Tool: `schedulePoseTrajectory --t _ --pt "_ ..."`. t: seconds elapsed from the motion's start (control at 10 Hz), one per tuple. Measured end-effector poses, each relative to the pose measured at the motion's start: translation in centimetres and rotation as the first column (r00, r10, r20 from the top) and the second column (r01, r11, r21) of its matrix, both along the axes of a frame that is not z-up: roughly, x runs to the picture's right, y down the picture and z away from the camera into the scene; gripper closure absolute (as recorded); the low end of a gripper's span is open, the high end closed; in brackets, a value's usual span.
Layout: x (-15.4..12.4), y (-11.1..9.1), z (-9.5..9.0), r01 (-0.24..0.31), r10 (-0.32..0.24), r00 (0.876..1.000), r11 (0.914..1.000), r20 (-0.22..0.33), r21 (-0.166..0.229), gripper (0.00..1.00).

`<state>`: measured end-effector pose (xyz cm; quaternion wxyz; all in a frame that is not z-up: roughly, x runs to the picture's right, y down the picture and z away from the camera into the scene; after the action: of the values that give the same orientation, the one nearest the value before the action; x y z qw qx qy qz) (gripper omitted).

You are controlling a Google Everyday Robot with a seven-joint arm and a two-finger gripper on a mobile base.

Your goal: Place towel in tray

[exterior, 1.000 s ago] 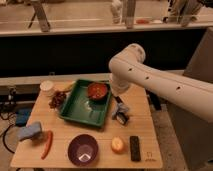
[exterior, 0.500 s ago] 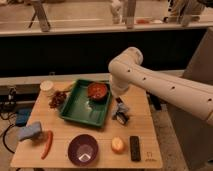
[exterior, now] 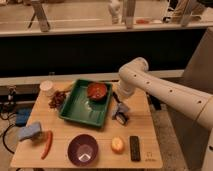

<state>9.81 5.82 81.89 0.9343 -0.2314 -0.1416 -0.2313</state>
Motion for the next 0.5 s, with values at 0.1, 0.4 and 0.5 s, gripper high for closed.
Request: schedulePoseTrajectory --t 0.1,0.4,0.5 --pt "0.0 0.3 0.9 -0.014 0.014 1.000 0.9998 0.016 -0.017 0.20" --pt "-2.0 0.2 2.1 -0.002 0.007 0.998 0.9971 0.061 -0.077 0.20" --pt "-2.8 0.4 2.4 0.010 -0.004 0.998 0.9959 0.065 -0.090 0.20"
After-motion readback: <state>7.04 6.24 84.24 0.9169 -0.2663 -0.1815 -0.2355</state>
